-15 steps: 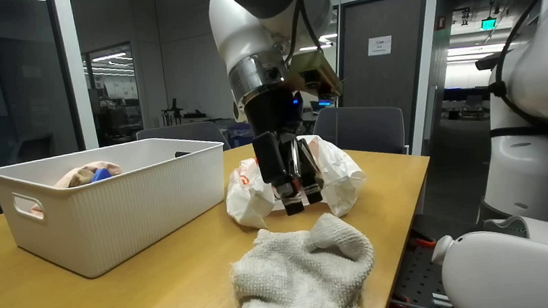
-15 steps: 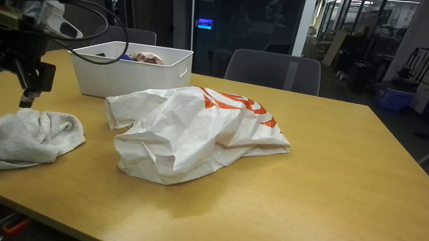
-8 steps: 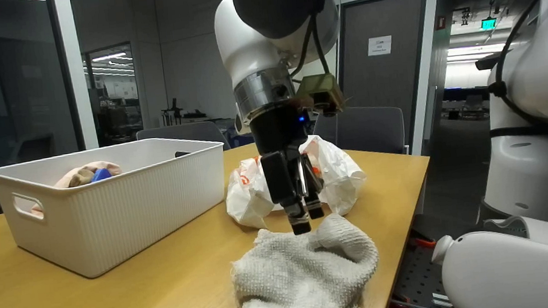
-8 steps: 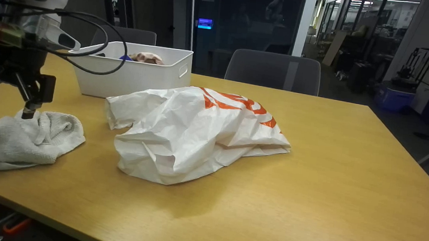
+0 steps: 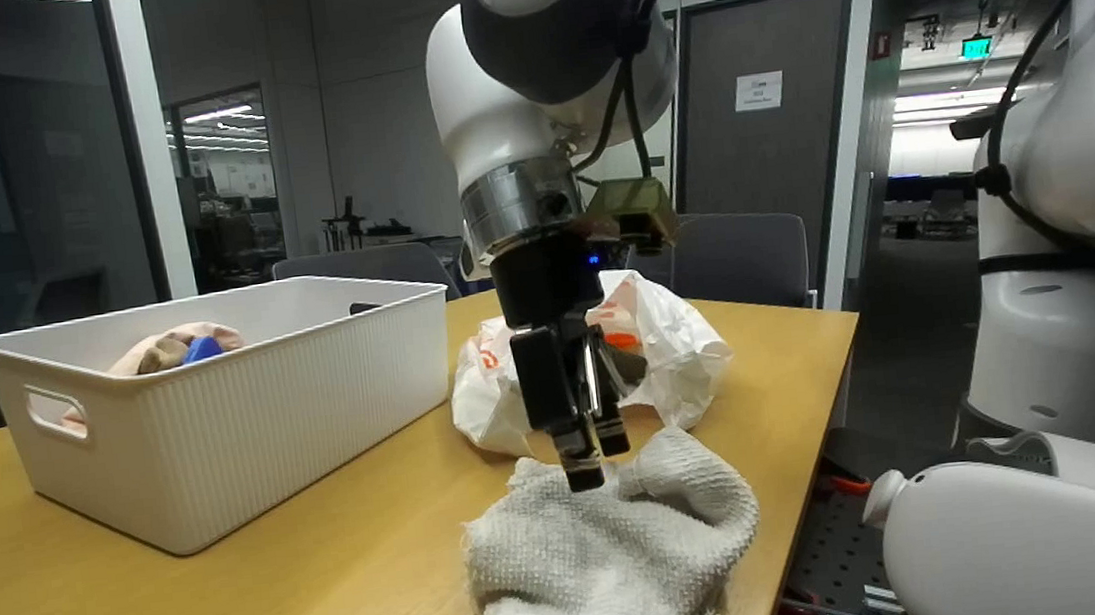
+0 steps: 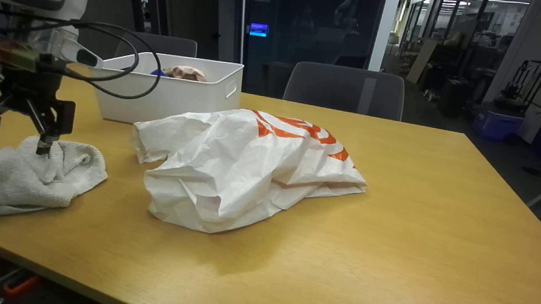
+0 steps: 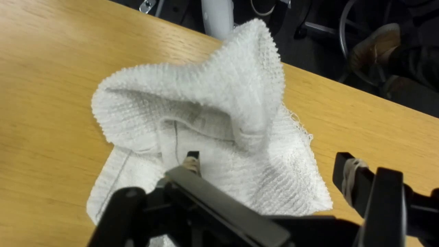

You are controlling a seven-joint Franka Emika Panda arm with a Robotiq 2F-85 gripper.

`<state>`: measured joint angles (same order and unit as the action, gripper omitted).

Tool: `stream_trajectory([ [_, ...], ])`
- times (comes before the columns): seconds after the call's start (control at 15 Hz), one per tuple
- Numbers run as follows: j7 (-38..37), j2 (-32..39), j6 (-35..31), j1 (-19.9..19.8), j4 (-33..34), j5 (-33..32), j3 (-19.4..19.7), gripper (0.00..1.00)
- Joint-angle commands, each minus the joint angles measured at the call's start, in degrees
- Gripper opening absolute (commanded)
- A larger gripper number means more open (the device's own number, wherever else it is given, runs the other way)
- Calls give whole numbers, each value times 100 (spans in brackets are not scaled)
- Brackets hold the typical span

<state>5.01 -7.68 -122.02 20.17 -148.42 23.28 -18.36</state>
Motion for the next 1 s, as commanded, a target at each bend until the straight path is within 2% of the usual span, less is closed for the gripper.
stream_trajectory([
  [0.0, 423, 215, -755, 23, -119, -35, -3, 100],
  [0.2, 504, 464, -1243, 15, -260, -284, -32, 100],
  [0.6, 740, 1117, -1095, 27, -329, 457, -119, 100],
  [0.8, 600, 1466, -1295, 28, -358, 375, -243, 100],
  [0.87, 620, 1559, -1372, 22, -356, 337, -276, 75],
  [0.93, 582, 1622, -1431, 13, -358, 311, -299, 74],
])
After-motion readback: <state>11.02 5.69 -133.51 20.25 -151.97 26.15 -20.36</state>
